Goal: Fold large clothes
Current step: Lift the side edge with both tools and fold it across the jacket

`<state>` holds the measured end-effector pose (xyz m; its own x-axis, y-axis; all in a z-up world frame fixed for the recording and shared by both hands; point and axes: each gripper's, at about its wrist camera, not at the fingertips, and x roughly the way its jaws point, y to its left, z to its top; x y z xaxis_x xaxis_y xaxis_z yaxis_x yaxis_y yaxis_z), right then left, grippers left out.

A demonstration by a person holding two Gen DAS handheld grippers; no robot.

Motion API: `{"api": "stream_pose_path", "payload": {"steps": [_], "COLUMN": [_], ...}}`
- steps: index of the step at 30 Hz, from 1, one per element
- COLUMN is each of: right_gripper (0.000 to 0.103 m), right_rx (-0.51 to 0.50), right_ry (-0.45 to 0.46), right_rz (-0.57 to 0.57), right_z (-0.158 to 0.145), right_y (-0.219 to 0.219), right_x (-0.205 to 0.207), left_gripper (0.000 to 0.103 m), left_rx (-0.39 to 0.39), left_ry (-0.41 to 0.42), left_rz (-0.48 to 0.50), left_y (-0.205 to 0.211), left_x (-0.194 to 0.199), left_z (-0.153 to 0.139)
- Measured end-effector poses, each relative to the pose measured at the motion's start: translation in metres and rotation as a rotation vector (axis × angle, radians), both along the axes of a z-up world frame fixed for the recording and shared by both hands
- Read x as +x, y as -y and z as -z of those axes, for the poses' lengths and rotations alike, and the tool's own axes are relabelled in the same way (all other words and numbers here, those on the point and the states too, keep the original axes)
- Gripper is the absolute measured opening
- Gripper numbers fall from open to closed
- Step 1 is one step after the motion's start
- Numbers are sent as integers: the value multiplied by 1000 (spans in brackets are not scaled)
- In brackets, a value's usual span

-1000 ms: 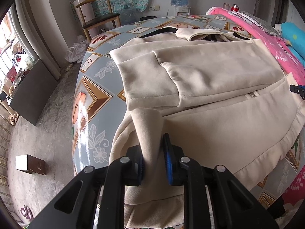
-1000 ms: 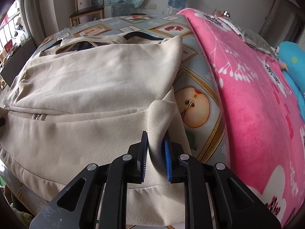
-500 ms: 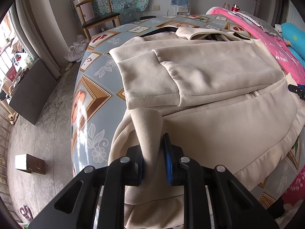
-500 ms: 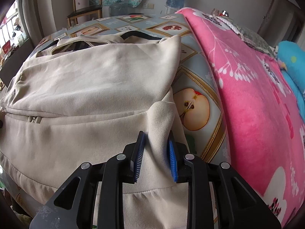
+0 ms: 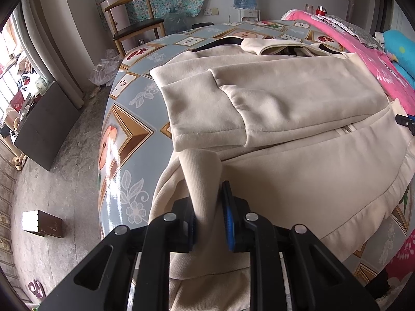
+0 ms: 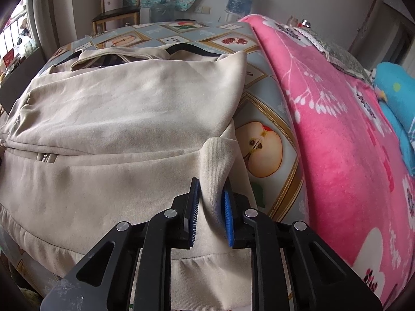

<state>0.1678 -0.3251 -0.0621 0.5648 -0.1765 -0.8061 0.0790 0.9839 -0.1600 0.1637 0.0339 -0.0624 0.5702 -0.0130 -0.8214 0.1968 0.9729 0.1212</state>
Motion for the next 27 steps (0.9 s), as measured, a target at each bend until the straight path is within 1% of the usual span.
{"api": "stream_pose_path", "payload": {"steps": [4, 8, 10, 15, 20, 23, 27], "right_gripper": [12, 10, 9, 9, 9, 9, 8], "right_rx": [14, 40, 42, 39, 19, 0, -1], "right_ry": [14, 40, 55, 96, 146, 171, 200], "right_rz": [13, 30, 35, 54, 63, 57, 58], "right_z": [-3, -9, -13, -23, -35, -42, -51], "right_y": [0, 1, 1, -4, -11, -14, -14], "right_x": [-4, -10, -14, -23, -36, -45, -58], "left_gripper": [12, 9, 8, 7, 7, 7, 7], "left_rx": [9, 42, 55, 42, 26, 26, 31], "left_ry": [27, 73, 95, 143, 171, 191, 214], "left_rz": [16, 54, 68, 78, 75, 79, 85], "left_y": [1, 5, 7, 7, 6, 7, 9], "left_x": [-5, -14, -19, -32, -43, -50, -62], "left_z": [-2, -10, -15, -28, -36, -42, -48]}}
